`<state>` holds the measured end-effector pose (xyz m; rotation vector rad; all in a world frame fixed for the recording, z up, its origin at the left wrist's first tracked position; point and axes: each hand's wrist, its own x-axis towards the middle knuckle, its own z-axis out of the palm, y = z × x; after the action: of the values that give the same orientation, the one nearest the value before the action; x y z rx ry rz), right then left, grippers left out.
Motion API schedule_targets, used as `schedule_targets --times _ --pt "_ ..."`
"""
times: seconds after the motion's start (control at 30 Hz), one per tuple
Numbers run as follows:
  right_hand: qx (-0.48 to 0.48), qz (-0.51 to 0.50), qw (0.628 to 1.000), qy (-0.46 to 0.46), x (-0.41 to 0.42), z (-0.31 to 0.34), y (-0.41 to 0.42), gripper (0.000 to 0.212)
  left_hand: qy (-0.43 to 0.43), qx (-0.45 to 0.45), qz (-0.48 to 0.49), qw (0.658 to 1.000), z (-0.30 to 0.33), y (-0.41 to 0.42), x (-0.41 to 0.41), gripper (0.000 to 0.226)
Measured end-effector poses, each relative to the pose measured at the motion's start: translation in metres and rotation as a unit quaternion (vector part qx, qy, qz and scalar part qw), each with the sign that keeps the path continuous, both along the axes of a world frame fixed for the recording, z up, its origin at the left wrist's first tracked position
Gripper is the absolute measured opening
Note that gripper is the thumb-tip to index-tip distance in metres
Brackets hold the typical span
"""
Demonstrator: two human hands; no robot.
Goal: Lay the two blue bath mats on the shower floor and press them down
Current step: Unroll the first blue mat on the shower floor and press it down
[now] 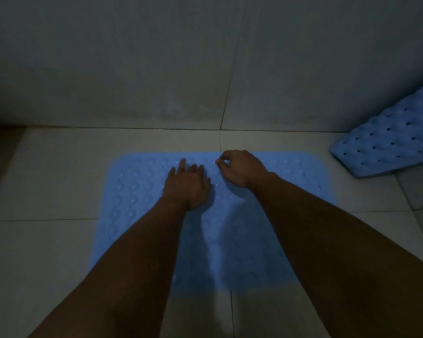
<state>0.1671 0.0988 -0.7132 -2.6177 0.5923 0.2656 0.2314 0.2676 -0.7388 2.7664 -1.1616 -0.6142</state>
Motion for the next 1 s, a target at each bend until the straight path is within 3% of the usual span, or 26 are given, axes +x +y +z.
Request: schedule_targets --times 0.13,0.27,0.5,0.8,1.0 --pt "0.0 0.016 1.0 0.006 0.0 -0.018 0.043 0.046 -0.054 -0.013 0.034 0.998 -0.007 0.04 0.004 0.061" --pt "-0.007 0.045 0.998 0.035 -0.009 -0.066 0.091 0.067 -0.08 -0.025 0.06 0.995 -0.014 0.069 0.009 0.061" --pt "-0.146 0.047 0.987 -0.05 -0.027 -0.109 0.12 0.096 -0.085 -0.041 0.084 0.992 -0.038 0.088 0.016 0.064" --pt "-0.149 0.029 0.987 -0.056 -0.026 -0.113 0.118 0.089 -0.101 -0.07 0.077 0.989 -0.065 0.089 0.023 0.071" --pt "-0.124 0.027 0.991 -0.03 -0.024 -0.11 0.12 0.098 -0.1 -0.066 0.08 0.99 -0.06 0.094 0.026 0.07"
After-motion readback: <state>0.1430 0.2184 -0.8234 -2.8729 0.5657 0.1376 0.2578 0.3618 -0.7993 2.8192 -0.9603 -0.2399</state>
